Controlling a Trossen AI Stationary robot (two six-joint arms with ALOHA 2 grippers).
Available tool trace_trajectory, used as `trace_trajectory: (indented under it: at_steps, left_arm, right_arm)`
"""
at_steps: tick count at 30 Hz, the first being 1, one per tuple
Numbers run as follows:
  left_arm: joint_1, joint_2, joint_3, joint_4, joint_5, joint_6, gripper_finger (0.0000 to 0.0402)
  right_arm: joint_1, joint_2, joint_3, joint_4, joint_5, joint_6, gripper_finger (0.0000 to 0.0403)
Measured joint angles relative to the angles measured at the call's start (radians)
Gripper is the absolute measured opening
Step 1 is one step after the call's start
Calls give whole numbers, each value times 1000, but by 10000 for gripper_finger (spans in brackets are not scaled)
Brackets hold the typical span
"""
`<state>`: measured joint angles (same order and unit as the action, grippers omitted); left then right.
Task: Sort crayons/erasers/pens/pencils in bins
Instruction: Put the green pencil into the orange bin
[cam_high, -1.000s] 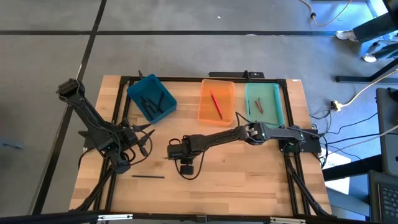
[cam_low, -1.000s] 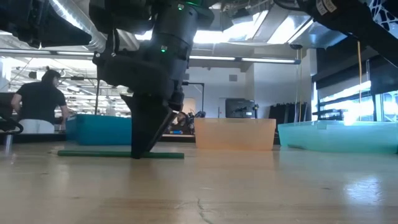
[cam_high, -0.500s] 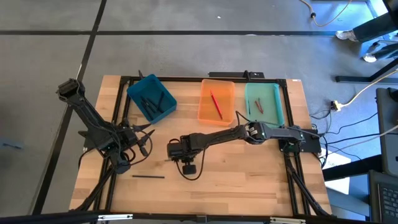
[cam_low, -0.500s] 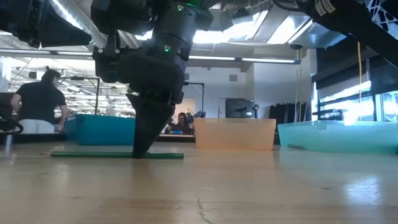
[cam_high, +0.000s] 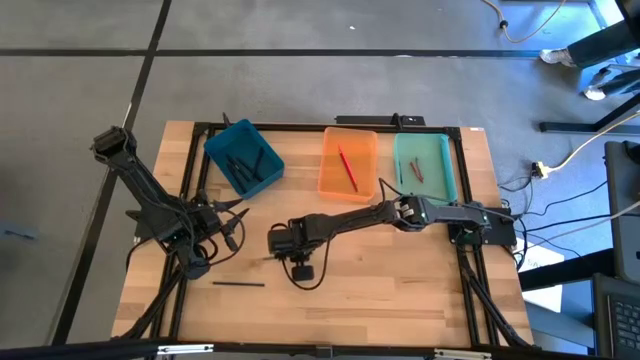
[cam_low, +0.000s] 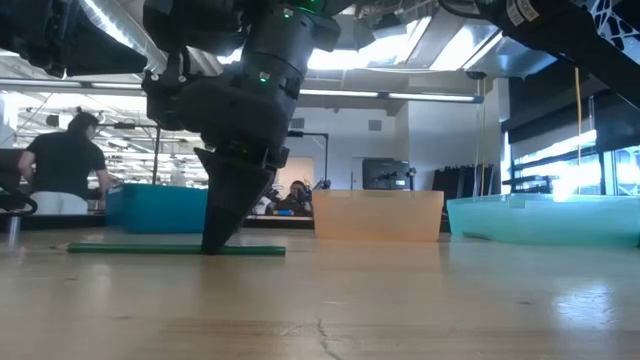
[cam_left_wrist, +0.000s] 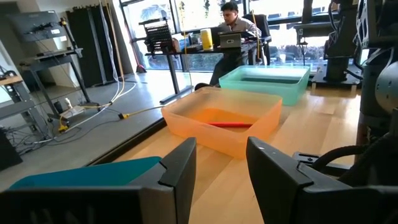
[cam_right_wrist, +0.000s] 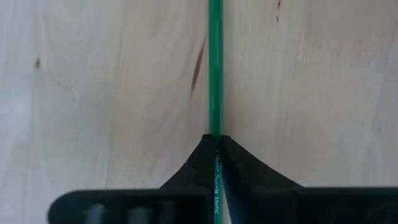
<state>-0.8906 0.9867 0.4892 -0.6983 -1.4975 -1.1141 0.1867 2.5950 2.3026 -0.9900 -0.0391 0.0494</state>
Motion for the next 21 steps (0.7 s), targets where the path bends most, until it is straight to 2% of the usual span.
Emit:
trace_trajectory:
  at_steps: [7, 13, 21]
  left_arm:
    - [0, 0, 0, 0, 0, 0, 135]
    - [0, 0, 0, -5, 24, 0, 135]
    - [0, 0, 0, -8, 26, 0, 135]
  right_arm:
    - [0, 0, 1, 2, 14, -3, 19]
    - [-1, -13, 37, -99, 60, -49, 21]
    - [-2, -128, 51, -225, 243, -32, 12]
